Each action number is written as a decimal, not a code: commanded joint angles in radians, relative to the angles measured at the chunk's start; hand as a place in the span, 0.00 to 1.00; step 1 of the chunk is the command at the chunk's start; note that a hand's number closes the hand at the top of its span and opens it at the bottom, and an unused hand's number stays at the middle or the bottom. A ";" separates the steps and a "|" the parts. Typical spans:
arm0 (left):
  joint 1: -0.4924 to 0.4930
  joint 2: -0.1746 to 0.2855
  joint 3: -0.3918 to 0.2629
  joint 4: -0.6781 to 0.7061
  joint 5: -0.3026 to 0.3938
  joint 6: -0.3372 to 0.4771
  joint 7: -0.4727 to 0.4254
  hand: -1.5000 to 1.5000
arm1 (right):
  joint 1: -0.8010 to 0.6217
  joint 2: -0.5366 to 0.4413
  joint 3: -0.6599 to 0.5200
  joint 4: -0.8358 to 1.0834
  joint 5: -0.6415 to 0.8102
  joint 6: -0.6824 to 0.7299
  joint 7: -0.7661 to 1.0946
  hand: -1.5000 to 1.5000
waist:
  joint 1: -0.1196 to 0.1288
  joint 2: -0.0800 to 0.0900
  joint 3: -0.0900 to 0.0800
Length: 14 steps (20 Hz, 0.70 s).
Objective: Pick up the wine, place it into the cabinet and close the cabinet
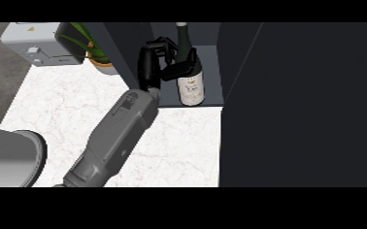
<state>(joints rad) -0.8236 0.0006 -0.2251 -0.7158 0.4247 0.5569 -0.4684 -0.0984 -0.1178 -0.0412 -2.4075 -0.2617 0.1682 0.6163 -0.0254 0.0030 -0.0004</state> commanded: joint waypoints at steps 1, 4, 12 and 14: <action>-0.082 0.003 0.047 0.096 -0.030 0.017 -0.030 1.00 | 0.040 0.022 0.035 -0.112 -0.026 -0.011 0.026 0.00 | 0.003 0.000 0.000; -0.121 0.000 0.072 0.159 -0.042 0.003 -0.096 1.00 | 0.000 0.013 0.026 -0.110 -0.026 -0.033 0.057 0.00 | 0.001 0.001 0.000; -0.213 0.000 0.135 0.327 -0.007 0.007 -0.200 1.00 | -0.027 0.021 0.030 -0.068 -0.036 -0.034 0.033 0.00 | -0.014 0.007 0.000; -0.195 0.000 0.126 0.336 0.013 0.008 -0.234 1.00 | 0.001 0.022 0.044 -0.087 -0.034 -0.020 0.033 0.00 | -0.017 0.006 0.000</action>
<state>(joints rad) -1.0085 0.0042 -0.1086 -0.4353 0.4080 0.5738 -0.6423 -0.1159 -0.1076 -0.0219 -2.3991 -0.2625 0.1640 0.6073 -0.0369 0.0086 -0.0005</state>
